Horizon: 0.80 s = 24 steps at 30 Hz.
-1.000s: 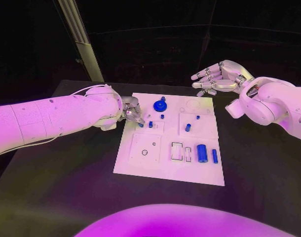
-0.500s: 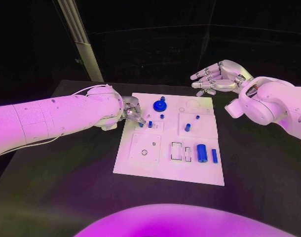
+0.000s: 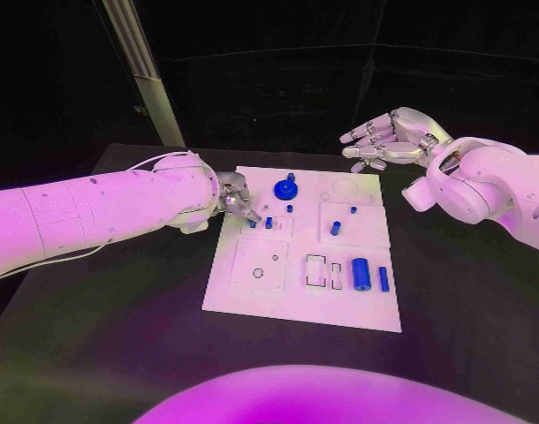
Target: Assemble the parts on the task board
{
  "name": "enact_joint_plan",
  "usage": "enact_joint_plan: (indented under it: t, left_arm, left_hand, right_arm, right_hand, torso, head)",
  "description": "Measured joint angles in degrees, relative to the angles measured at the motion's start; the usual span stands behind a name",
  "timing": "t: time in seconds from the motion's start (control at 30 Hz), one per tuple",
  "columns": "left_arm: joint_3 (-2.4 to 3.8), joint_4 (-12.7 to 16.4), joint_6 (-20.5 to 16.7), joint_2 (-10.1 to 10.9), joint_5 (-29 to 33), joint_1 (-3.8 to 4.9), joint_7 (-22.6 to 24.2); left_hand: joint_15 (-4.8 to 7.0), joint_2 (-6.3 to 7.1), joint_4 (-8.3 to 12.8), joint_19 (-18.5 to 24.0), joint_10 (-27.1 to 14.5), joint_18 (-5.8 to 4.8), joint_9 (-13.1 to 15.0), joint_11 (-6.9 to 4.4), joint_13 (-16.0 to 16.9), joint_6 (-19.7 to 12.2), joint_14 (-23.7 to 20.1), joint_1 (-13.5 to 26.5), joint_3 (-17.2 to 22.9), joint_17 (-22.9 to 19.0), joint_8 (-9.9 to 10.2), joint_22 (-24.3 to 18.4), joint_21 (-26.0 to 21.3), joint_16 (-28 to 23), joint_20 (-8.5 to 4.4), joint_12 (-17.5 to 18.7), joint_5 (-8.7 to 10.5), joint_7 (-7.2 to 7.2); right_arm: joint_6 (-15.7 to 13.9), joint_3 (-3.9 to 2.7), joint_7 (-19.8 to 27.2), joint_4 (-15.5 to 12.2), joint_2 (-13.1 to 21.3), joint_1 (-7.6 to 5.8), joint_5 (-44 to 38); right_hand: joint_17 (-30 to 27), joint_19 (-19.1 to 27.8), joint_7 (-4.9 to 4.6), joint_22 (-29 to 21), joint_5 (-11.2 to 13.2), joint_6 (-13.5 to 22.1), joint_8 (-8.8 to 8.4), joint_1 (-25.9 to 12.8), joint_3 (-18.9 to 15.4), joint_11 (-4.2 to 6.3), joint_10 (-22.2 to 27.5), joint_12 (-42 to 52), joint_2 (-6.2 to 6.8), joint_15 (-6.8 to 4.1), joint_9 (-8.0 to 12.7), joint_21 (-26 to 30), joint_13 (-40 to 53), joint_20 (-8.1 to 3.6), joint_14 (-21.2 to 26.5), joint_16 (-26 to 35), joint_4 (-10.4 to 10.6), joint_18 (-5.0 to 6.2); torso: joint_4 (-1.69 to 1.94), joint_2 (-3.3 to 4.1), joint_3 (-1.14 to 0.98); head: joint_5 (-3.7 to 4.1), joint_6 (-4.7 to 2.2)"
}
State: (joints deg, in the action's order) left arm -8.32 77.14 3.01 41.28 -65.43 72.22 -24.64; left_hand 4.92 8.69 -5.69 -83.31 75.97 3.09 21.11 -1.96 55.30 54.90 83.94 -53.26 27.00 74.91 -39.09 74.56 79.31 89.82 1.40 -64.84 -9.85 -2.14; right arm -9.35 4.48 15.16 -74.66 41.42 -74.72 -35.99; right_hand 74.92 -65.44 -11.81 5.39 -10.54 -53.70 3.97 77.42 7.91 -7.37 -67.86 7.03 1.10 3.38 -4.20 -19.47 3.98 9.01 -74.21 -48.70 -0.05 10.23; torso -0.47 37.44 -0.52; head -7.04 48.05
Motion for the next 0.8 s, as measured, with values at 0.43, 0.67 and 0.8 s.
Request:
enact_joint_plan:
  t: [0.43, 0.67, 0.8]
  left_arm:
    - [0.0, -0.2, -3.3, 0.7, 2.0, -0.02, 0.1]
    - [-0.01, -0.5, -7.6, 0.8, 6.4, -0.02, 4.8]
    - [-0.02, -1.0, -10.9, 0.5, 10.7, -0.02, 10.9]
  left_hand:
    - [0.0, -0.28, -6.1, 0.0, -1.6, 0.0, -0.3, 0.56, -2.7, -1.0, 0.0, 1.1, -8.3, 0.0, 0.2, -0.6, -0.1, 0.0, 0.0, 1.9, 0.01, -0.5]
    - [-0.64, -2.21, -8.0, 2.6, -7.9, 1.39, -1.1, 1.52, -11.6, -4.1, 0.0, -0.9, -11.3, 0.0, 1.6, -6.6, -4.9, -0.2, 0.66, 9.0, 0.02, -1.59]
    - [-3.51, -2.78, -6.7, 15.6, -18.7, 5.84, -2.9, 4.51, -18.9, -8.9, -1.9, -6.8, -12.2, -2.5, 4.3, -29.9, -24.9, -12.5, 2.67, 17.4, 0.03, -4.55]
  right_arm:
    - [0.0, 0.0, 0.0, 0.1, 0.0, 0.0, 0.0]
    - [0.1, 0.0, 0.0, 0.1, 0.0, 0.0, 0.0]
    - [0.1, 0.01, 0.0, 0.2, 0.0, 0.0, 0.0]
  right_hand:
    - [0.0, -0.2, 0.0, 0.0, 0.0, 0.0, 0.0, 0.0, 0.0, 0.0, 0.4, 0.0, 0.0, 0.0, 0.0, 0.2, 0.0, 0.2, 0.0, 0.0, 0.0, 0.0]
    - [0.0, -0.2, 0.0, 0.0, 0.0, 0.0, 0.0, 0.0, -0.1, 0.0, 0.4, 0.0, 0.0, 0.0, 0.0, 0.2, 0.0, 0.2, 0.0, 0.2, 0.1, 0.0]
    - [0.0, -0.2, 0.0, 0.0, 0.0, 0.0, 0.0, 0.0, -0.1, 0.0, 0.4, 0.0, 0.0, 0.0, 0.0, 0.2, 0.0, 0.2, 0.0, 0.2, 0.1, -0.01]
  torso:
    - [0.03, -0.02, 0.01]
    - [-0.01, -0.03, -0.01]
    - [0.0, -0.03, -0.03]
  head:
    - [0.03, -0.13]
    - [0.24, -0.41]
    - [0.36, -0.63]
